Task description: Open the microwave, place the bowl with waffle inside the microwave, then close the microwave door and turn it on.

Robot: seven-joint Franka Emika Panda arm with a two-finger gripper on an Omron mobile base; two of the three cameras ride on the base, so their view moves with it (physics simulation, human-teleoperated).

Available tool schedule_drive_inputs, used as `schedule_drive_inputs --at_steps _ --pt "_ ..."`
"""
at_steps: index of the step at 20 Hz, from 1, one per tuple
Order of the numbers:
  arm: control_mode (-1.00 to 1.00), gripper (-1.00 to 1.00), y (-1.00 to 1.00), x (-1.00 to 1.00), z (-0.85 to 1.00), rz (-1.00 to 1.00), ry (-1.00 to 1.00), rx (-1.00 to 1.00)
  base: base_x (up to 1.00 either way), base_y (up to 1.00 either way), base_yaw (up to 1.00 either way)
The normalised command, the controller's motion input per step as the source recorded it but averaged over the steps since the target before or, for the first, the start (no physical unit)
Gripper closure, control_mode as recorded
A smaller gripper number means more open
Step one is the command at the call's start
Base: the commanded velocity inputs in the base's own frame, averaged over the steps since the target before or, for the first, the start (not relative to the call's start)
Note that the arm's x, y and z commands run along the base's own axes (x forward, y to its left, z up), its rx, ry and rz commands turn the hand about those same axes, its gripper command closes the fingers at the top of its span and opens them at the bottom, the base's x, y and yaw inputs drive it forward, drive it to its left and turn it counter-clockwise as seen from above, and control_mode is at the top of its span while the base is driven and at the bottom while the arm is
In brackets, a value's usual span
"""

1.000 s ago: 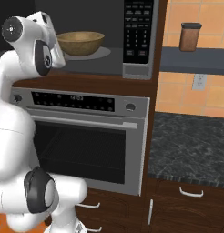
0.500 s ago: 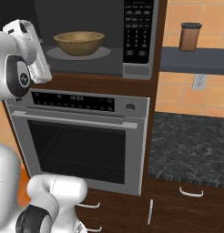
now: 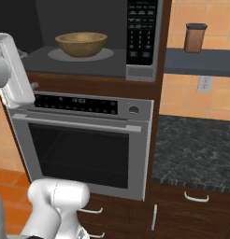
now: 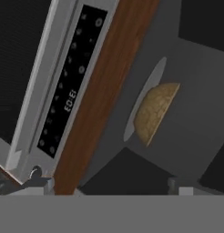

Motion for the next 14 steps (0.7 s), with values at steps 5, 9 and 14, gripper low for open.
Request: schedule_drive_inputs --at_steps 5,9,14 --pt "-1.00 -1.00 -0.46 -0.71 -0.03 -0.13 0.02 -0.05 0.00 0.00 0.00" --pt "-1.00 -1.00 -0.48 -0.44 -0.14 -0.15 0.05 -0.08 0.00 0.00 0.00" --pt "-1.00 -1.00 -0.37 -0.44 -0.24 -0.14 0.02 -0.14 0.00 0.00 0.00"
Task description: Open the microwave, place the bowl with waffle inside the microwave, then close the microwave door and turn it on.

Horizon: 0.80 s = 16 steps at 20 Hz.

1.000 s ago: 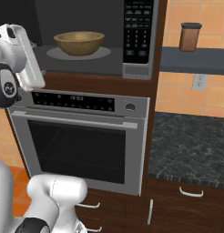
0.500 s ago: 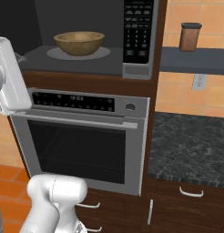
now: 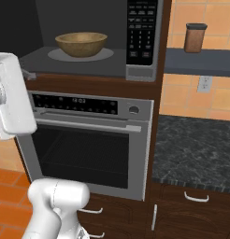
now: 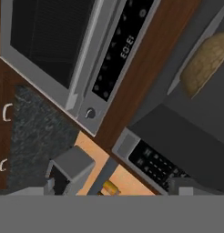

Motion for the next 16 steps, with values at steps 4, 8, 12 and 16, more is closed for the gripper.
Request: schedule_drive_inputs --at_steps 4,8,12,16 --pt "-1.00 -1.00 -0.34 -0.40 -0.21 -0.12 0.00 -0.13 0.00 0.00 0.00" --pt "-1.00 -1.00 -0.39 -0.39 -0.22 -0.09 0.01 -0.10 0.00 0.00 0.00" --pt "-1.00 -1.00 -0.29 -0.25 -0.28 -0.09 0.04 -0.07 0.00 0.00 0.00" --pt "-1.00 -1.00 -0.21 -0.06 -0.40 -0.11 0.10 -0.10 0.00 0.00 0.00"
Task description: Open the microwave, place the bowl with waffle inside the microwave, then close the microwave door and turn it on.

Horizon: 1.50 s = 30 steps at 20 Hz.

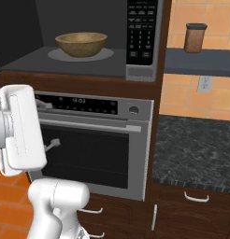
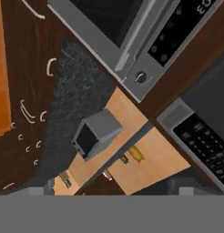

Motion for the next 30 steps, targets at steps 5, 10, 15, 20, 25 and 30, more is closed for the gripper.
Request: schedule_drive_inputs --at_steps 5,10,15,20,25,30 --pt "-1.00 -1.00 -0.03 0.01 -0.31 -0.19 0.28 -0.14 0.00 0.00 0.00" --pt "-1.00 -1.00 -0.11 0.00 -0.45 -0.21 0.23 -0.17 0.00 0.00 0.00" --pt "-1.00 -1.00 -0.07 -0.04 -0.45 -0.15 0.13 -0.16 0.00 0.00 0.00" --pt "-1.00 -1.00 -0.02 -0.21 -0.38 -0.12 0.04 -0.17 0.00 0.00 0.00" --pt "-1.00 -1.00 0.00 -0.41 -0.28 -0.09 0.00 -0.18 0.00 0.00 0.00" --pt "-1.00 -1.00 0.00 -0.77 -0.18 -0.01 -0.05 -0.19 0.00 0.00 0.00"
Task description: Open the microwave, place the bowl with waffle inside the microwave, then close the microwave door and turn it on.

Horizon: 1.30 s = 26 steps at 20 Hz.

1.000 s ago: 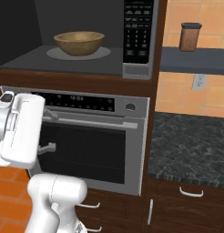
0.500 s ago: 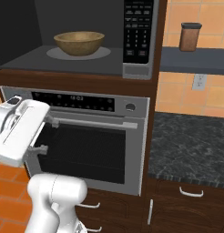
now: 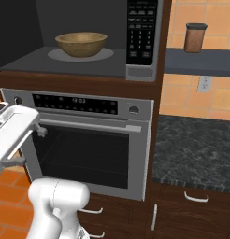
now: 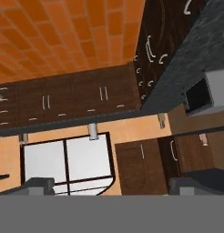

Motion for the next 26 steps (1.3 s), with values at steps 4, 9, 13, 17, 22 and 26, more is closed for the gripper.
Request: schedule_drive_inputs --at_steps 4,9,13,17,22,26 --pt "-1.00 -1.00 -0.03 -0.49 -0.45 0.00 -0.01 -0.23 0.00 0.00 0.00" --pt "-1.00 -1.00 -0.24 -0.15 -0.55 0.00 0.00 -0.19 0.00 0.00 0.00" --pt "-1.00 -1.00 -0.39 -0.05 -0.56 0.00 0.01 -0.15 0.00 0.00 0.00" --pt "-1.00 -1.00 -0.14 -0.13 -0.55 0.00 0.00 -0.18 0.00 0.00 0.00" --pt "-1.00 -1.00 0.00 -0.11 -0.60 0.00 0.00 -0.26 0.00 0.00 0.00" --pt "-1.00 -1.00 0.00 -0.22 -0.54 0.00 0.00 -0.27 0.00 0.00 0.00"
